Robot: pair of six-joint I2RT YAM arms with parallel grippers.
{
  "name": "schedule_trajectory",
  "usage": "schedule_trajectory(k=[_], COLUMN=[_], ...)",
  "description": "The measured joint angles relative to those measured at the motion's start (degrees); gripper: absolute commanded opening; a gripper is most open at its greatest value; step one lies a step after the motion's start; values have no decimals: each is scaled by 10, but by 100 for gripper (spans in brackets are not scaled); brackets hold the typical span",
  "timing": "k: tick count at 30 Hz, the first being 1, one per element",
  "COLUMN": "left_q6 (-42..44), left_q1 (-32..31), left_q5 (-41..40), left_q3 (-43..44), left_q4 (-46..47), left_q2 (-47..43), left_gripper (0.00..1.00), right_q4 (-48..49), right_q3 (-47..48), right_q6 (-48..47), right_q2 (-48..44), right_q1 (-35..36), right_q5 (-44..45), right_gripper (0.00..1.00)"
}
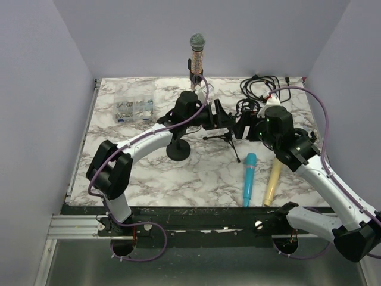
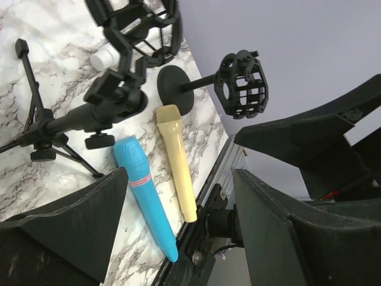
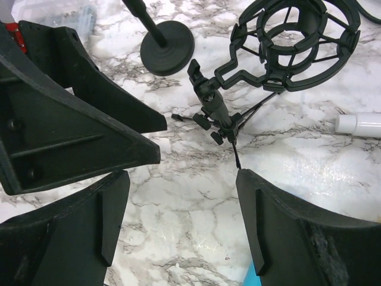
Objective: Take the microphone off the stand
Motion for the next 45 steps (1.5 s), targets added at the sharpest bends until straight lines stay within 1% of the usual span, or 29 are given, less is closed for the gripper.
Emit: schedule_trajectory(k=[5,9,13,17,20,23,25,27,29,31,35,39,41,42,45], left_q6=[17,43,93,157,203,242,267,297,322,346,377,388,388,388,386], left_q1=[-5,-14,-17,-21,-18,0,17,39,57,73,97,122,136,141,153], left_q5=[0,1,3,3,3,1,-7,-22,-41,-69,-133,-169,-180,-186,-198], left_q3=[13,46,95,162,198,209,209,209,200,174,84,-5,-30,-37,-47], left_q4=[-17,-54,-120,-211,-267,-312,-339,-372,-390,-395,-393,-370,-364,-359,-346], left_q2=[-23,-55,-103,-153,-200,-255,-285,-311,-327,-343,-381,-405,-408,-408,-412], left_gripper=[74,74,77,81,85,87,87,87,87,89,89,89,89,89,90], right_q4=[0,2,18,46,68,91,110,125,137,148,153,155,158,161,168], right_q3=[0,0,0,7,26,54,76,96,115,137,198,245,264,274,311], right_q6=[4,12,20,31,35,38,40,41,43,42,32,17,9,4,-8], right_q2=[-14,-15,-15,-3,20,52,76,100,124,150,207,250,268,278,312], right_q1=[0,0,0,0,0,0,0,0,4,12,48,85,97,100,109], right_q5=[2,2,-1,-7,-19,-32,-38,-41,-42,-35,2,61,89,104,144], right_gripper=[81,81,82,82,85,89,100,100,100,100,100,100,99,97,95])
